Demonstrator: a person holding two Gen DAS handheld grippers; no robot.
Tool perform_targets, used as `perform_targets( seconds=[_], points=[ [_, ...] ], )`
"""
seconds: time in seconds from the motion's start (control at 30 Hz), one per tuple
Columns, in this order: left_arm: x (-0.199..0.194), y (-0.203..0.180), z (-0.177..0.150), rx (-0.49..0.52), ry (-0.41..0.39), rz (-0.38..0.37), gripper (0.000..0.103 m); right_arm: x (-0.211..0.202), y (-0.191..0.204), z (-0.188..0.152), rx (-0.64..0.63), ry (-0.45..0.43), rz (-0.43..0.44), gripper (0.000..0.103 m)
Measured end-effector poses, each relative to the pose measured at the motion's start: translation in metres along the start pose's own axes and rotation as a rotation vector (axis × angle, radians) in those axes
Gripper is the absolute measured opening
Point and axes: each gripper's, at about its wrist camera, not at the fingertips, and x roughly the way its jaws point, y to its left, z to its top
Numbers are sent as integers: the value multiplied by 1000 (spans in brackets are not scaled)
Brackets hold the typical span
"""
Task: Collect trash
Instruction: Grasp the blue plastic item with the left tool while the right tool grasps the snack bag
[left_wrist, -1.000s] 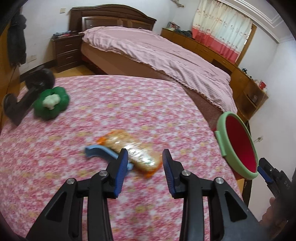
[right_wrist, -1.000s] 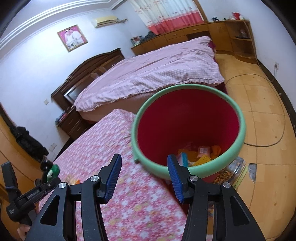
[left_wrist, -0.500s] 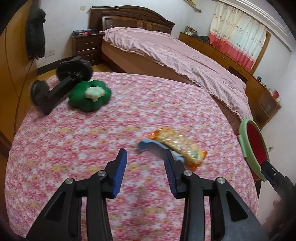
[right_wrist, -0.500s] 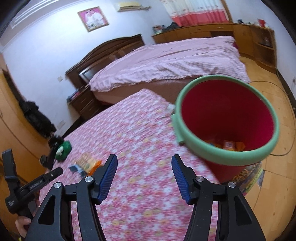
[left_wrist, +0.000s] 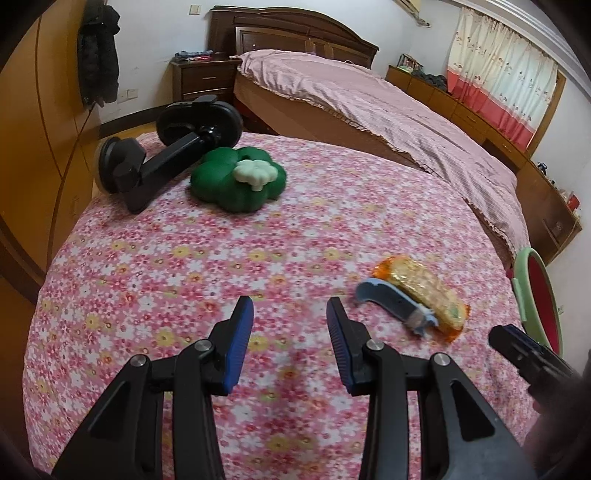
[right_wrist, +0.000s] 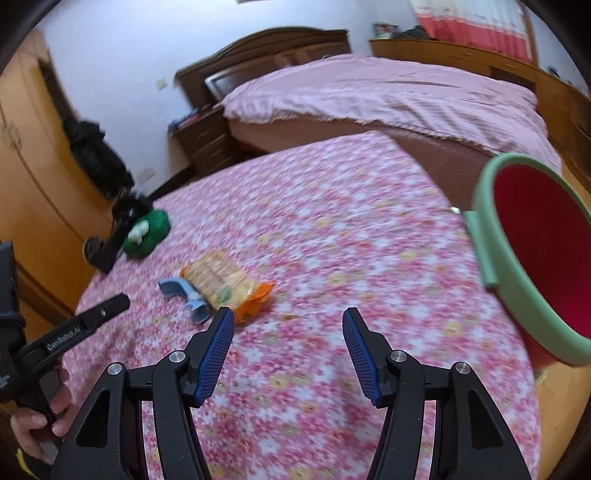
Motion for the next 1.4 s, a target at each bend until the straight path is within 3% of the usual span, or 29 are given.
perform_targets(
  seconds=[0.23,0.63,0.73,0.87,1.13,1.4],
  points=[
    [7,7,-1,-17,17,-6,41,35,24,8,-127,61,-12,62],
    [12,11,-3,-23,26,-13,41,61,37,18,-167,77,18,62],
    [11,11,-3,-21,24,-13,41,62,43,16,-195,68,2,50],
    [9,8,-4,-18,26,-18,41,58,38,14,-164,65,19,41],
    [6,-11,-5,12,33,-52,41,26,16,9,-56,0,22,40],
    [11,-45,-2,47,61,-118,41,-14,-18,0,68,-88,-27,40]
  ],
)
